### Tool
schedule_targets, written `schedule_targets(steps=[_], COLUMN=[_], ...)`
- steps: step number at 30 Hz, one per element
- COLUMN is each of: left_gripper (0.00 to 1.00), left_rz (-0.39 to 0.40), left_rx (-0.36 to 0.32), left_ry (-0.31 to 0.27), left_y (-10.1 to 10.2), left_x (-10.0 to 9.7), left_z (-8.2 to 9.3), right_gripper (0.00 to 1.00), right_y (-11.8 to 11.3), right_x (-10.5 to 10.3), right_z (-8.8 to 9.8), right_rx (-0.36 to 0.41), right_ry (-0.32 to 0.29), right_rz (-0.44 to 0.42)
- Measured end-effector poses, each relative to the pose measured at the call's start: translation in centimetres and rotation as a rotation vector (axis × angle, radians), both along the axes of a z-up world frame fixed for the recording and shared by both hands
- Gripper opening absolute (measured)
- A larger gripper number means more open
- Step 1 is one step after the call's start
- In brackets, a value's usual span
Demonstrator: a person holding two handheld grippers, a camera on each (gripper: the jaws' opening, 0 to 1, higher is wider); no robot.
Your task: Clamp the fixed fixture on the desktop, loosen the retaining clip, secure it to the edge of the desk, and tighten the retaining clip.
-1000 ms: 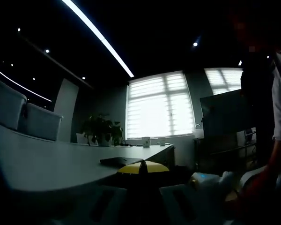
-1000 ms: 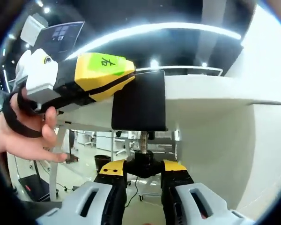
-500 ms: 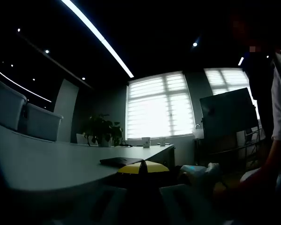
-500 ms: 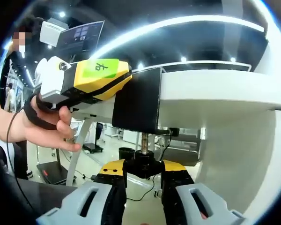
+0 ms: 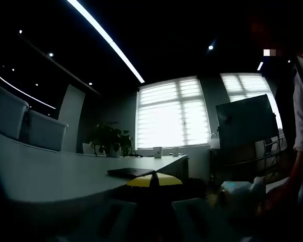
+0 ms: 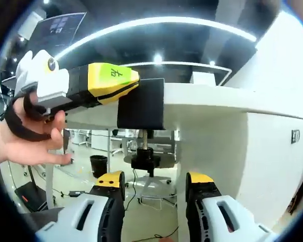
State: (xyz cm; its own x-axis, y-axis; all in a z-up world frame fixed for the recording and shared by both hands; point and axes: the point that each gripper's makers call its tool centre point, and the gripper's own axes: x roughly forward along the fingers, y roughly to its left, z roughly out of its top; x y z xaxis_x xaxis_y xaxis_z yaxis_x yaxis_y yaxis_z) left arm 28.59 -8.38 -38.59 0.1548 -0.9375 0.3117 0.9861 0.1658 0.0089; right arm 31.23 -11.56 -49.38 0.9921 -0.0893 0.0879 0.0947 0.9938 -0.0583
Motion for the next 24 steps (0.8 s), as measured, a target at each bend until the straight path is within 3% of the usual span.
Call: schedule_targets(steps=[3, 9, 14, 16, 24], left_gripper=[0.01, 0.01, 0.01, 0.01, 0.01], left_rz=[-0.001, -0.005, -0.002, -0.004, -0.003], left_rx=[-0.003, 0.009, 0.037, 0.027, 0.021], left_ry=[0.001, 0.010, -0.002, -0.003, -0.015], left_y=[0.0, -0.4, -0.7, -0.4, -0.3], left_x=[0.0, -0.1, -0.2, -0.1, -0.1], left_z=[-0.1, -0.7, -1.0, -0.6, -0.3], right_gripper=[0.49, 0.49, 0.37, 0.26, 0.24], right_y=[0.8, 1.6, 0.9, 0.5, 0.3], right_x=[0.5, 1.3, 1.9, 2.0, 2.2], right_z=[-0.1, 0.5, 1.2, 1.1, 1.1], right_rx=[0.016, -0.032, -0.030, -0.029, -0.016], right_ry=[0.000, -0.010, -0.035, -0.033, -0.045], right_rz=[0.000, -0.015, -0.051, -0.065, -0.024])
